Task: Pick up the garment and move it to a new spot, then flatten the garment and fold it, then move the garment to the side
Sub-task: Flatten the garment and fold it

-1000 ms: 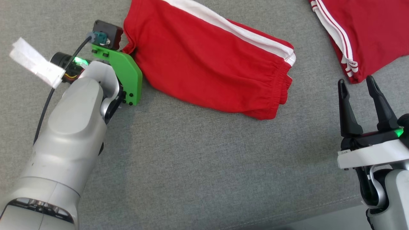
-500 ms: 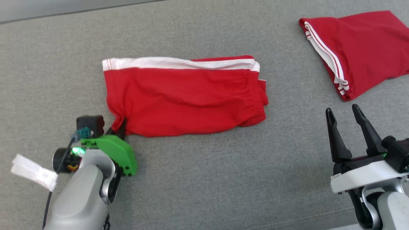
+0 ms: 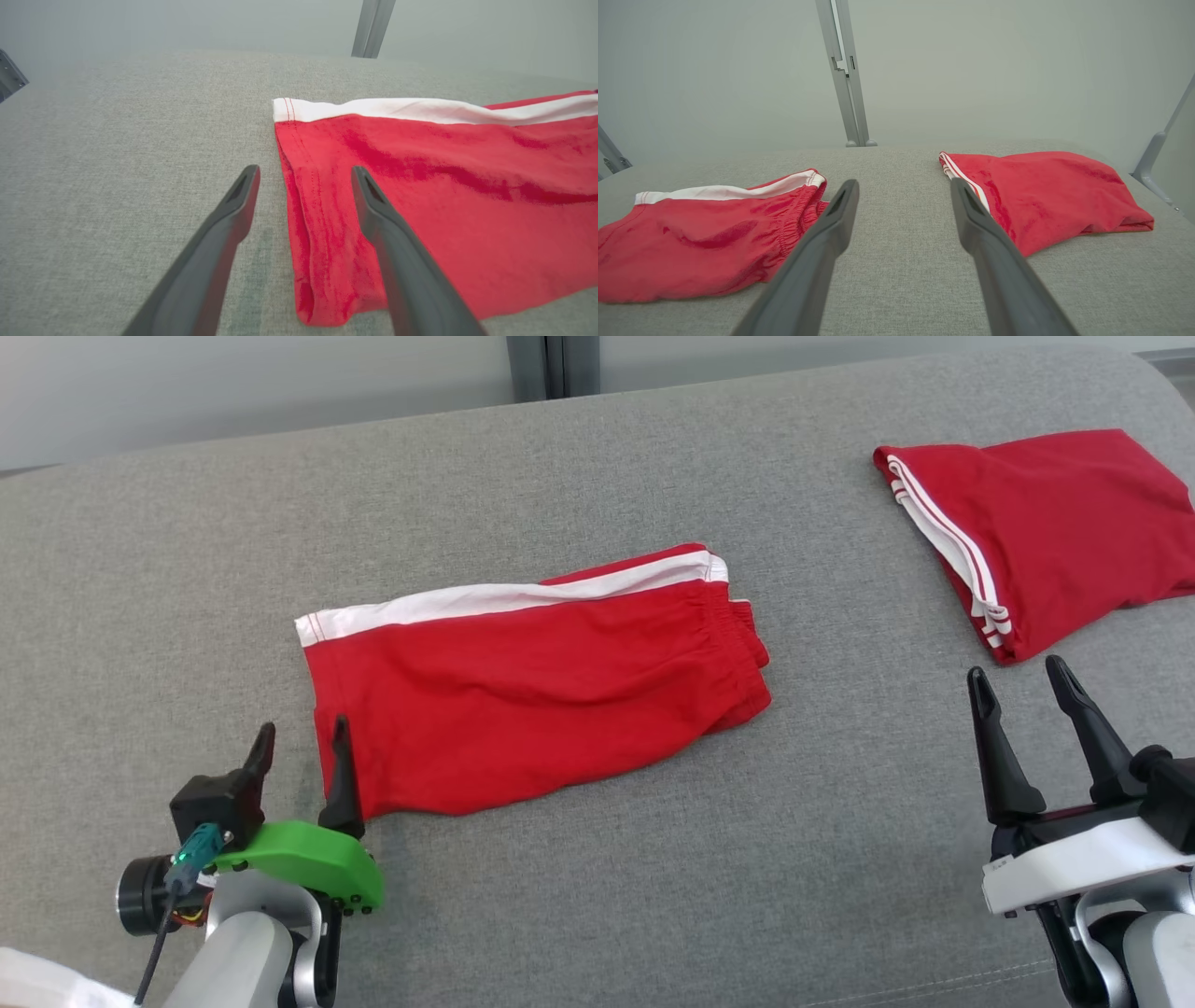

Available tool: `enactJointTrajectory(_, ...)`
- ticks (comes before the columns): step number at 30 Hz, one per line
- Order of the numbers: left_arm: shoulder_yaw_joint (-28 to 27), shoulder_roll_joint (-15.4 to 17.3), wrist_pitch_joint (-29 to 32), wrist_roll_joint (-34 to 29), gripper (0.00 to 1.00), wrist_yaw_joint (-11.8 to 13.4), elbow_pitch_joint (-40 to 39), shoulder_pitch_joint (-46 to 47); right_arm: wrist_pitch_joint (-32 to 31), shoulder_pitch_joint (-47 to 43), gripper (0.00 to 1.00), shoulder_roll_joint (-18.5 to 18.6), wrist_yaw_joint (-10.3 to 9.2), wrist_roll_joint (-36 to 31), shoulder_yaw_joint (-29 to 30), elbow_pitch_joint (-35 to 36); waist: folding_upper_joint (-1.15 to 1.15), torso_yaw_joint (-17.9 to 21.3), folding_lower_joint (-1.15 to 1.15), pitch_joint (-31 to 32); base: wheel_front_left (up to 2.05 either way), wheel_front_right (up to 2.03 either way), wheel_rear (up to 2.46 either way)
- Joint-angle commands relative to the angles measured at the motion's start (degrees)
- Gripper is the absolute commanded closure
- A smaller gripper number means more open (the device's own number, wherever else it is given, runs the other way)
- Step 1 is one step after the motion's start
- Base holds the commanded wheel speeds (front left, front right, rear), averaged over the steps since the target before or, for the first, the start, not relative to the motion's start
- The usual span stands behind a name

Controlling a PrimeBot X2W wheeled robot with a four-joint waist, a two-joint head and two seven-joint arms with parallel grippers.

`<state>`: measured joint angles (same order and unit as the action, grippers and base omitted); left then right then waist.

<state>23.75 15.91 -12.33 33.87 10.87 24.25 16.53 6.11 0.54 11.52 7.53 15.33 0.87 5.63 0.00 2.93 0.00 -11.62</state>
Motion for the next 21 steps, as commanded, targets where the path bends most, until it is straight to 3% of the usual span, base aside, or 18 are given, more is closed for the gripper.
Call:
enactJointTrajectory(1, -0.89, 0.54, -1.37, -1.32, 0.0, 1.28, -2.67, -1.44, -0.37, 0.09, 0.0, 0.27, -0.1, -0.46, 0.33, 0.53, 0.0, -0.2, 0.0, 0.4, 0.0, 0.0, 0.0)
enactJointTrajectory(11, -3.12, 3.61, -2.85, -9.15, 0.0, 5.32, -18.54, -6.59, -2.75, 1.28, 0.0, 1.17, -0.1, -0.93, 0.61, 2.28, 0.0, -0.93, 0.0, 2.03, 0.0, 0.0, 0.0)
enactJointTrajectory(21, -2.9, 4.59, -2.83, -10.05, 0.0, 4.83, -23.39, -9.65, -4.04, -0.06, 0.0, 0.75, -0.1, -0.75, 1.27, 3.18, 0.0, -1.6, 0.0, 2.53, 0.0, 0.0, 0.0)
